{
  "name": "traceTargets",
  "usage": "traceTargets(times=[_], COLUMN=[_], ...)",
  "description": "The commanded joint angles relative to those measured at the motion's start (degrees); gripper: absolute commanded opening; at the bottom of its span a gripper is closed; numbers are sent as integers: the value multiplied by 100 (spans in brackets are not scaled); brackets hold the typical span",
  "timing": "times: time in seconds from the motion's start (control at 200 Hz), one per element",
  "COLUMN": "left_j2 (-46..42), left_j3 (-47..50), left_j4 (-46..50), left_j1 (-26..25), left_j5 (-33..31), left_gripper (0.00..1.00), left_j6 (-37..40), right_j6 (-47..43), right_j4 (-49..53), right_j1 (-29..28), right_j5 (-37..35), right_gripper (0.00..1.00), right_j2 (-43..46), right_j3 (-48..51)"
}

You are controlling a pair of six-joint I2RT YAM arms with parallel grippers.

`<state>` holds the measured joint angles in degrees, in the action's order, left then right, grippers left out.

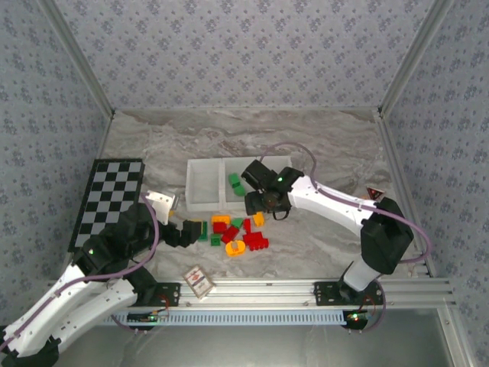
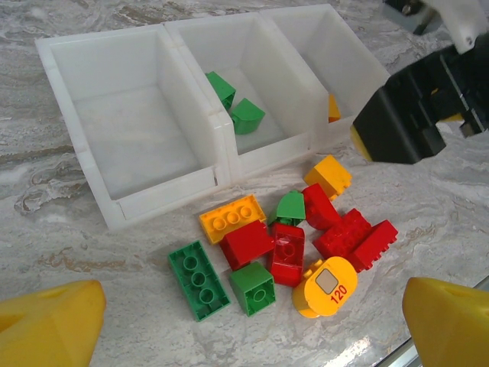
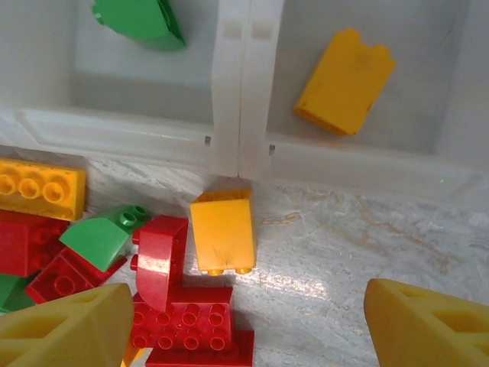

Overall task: Sort the legos into containers by color
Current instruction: Pick up the lego from the center of the table.

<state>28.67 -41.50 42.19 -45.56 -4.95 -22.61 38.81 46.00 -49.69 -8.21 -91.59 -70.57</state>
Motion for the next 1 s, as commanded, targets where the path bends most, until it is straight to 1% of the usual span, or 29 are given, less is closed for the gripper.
traceTargets(times=[0.0, 0.055, 0.095, 0.195, 0.37, 0.535, 0.665, 0.7, 0.995], left_j2=[7, 7, 7, 7, -1, -3, -14, -10, -10], left_j3=[10, 10, 10, 10, 10, 6, 10, 10, 10], left_j4=[-97, -97, -105, -103, -106, -106, -101, -104, -96], left_j1=[-58, -58, -54, -54, -58, -54, -58, -56, -54], left_j5=[38, 47, 47, 53, 54, 56, 55, 52, 47], left_gripper=[100, 100, 100, 100, 100, 100, 100, 100, 100], left_j6=[-24, -24, -15, -15, -16, -16, -17, -15, -15], right_j6=[503, 594, 643, 625, 482, 335, 203, 174, 6], right_j4=[-267, -344, -395, -460, -566, -583, -603, -601, -618], right_j1=[-63, -68, -67, -51, -33, 34, 91, 100, 98], right_j5=[-180, -199, -169, -129, 45, 161, 316, 337, 421], right_gripper=[82, 82, 82, 81, 74, 73, 70, 68, 63], right_j2=[-59, -99, -134, -298, -580, -794, -962, -1010, -1351], right_j3=[172, 175, 388, 398, 384, 275, 271, 60, -192])
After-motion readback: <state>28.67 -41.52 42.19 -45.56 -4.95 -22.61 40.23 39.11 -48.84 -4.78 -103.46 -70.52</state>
